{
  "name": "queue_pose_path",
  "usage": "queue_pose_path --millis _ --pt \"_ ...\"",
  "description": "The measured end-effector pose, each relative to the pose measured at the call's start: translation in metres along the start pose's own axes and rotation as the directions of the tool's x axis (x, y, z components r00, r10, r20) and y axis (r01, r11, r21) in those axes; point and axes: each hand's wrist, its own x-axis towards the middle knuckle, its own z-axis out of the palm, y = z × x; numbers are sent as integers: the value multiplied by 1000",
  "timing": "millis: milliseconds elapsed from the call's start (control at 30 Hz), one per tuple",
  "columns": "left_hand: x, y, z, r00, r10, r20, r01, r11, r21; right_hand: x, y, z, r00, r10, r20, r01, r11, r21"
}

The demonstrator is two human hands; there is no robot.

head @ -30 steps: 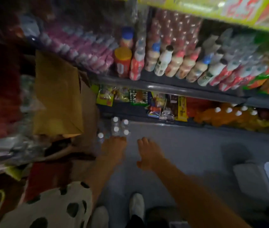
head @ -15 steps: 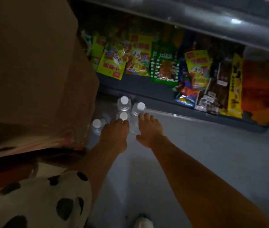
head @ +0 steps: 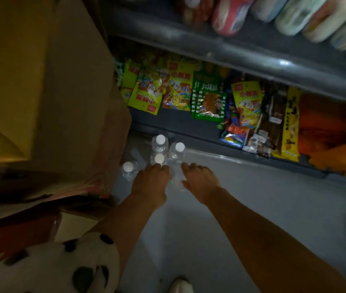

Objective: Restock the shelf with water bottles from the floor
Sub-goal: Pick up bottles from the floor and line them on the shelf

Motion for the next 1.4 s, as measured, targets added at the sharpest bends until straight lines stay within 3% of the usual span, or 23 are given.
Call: queue_pose_path --millis 233,467,600,733,900,1033,1133,1400 --pt "-102 40 -123 988 134 78 -116 973 -201 -133 -6 -174 998 -68 5 68 994 89" --pt "-220 64 -310 953 303 -21 -282 855 -434 -312 -34 -416 966 -157 -206 194 965 176" --pt "-294 76 -419 892 433 -130 -435 741 -512 -398 -64 -534 909 -219 -355 288 945 157" --pt "-372 88 -508 809 570 -142 -553 658 -512 -458 -96 -618 873 -226 -432 293 952 93" --pt "-443 86 -575 768 550 -328 -640 639 -427 -504 -126 -690 787 -151 -598 283 950 133" --pt "-481 80 -619 732 514 -448 -675 639 -369 -517 -158 -726 667 -21 -745 219 961 169" --pt "-499 74 -653 711 515 -478 -691 636 -342 -520 -179 -756 554 -2 -833 115 991 74" --pt "-513 70 -775 659 503 -560 -729 611 -309 -524 -185 -885 376 -44 -926 31 999 -35"
